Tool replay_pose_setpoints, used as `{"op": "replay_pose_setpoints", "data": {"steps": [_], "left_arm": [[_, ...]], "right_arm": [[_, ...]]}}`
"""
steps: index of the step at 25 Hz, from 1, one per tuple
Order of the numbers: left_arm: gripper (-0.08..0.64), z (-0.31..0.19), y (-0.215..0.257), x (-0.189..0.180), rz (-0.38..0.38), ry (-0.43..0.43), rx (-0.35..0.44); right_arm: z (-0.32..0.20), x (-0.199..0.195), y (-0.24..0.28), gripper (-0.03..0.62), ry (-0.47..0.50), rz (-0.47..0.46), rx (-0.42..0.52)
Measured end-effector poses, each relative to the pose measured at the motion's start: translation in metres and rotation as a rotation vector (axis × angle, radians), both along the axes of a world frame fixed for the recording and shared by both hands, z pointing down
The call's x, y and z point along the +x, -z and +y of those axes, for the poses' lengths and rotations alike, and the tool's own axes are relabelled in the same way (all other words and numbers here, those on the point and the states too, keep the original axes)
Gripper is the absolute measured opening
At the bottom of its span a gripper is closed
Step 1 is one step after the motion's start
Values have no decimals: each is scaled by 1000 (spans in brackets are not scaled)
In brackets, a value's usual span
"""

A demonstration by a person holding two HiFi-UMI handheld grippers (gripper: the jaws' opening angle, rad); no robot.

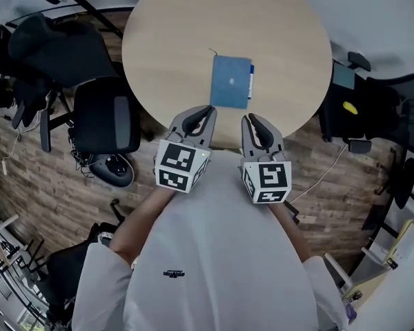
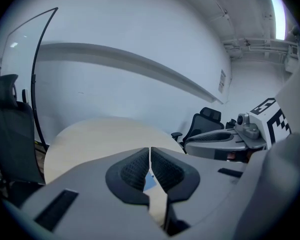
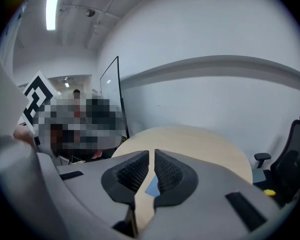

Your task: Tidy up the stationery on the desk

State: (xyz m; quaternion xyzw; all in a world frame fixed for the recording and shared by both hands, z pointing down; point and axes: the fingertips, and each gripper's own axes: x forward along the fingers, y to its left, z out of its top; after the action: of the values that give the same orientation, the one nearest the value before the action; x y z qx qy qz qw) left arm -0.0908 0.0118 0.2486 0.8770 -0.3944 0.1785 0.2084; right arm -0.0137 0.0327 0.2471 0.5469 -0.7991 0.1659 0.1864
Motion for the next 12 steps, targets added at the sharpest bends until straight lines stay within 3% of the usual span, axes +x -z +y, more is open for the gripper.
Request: {"op": "replay_pose_setpoints", "data": {"steps": [5,9,12], "left_arm": [[28,7,-2,12,-8,-53,-2],[28,12,-3,18,45,-76,-27],[28,14,-3,17,39,-56,-25]], "right_arm": [[4,3,-1,40,-9,-50,-7],[10,-13,-4,33,88,-45,-23],[14,-21,2,33,130,-23,-3]]}}
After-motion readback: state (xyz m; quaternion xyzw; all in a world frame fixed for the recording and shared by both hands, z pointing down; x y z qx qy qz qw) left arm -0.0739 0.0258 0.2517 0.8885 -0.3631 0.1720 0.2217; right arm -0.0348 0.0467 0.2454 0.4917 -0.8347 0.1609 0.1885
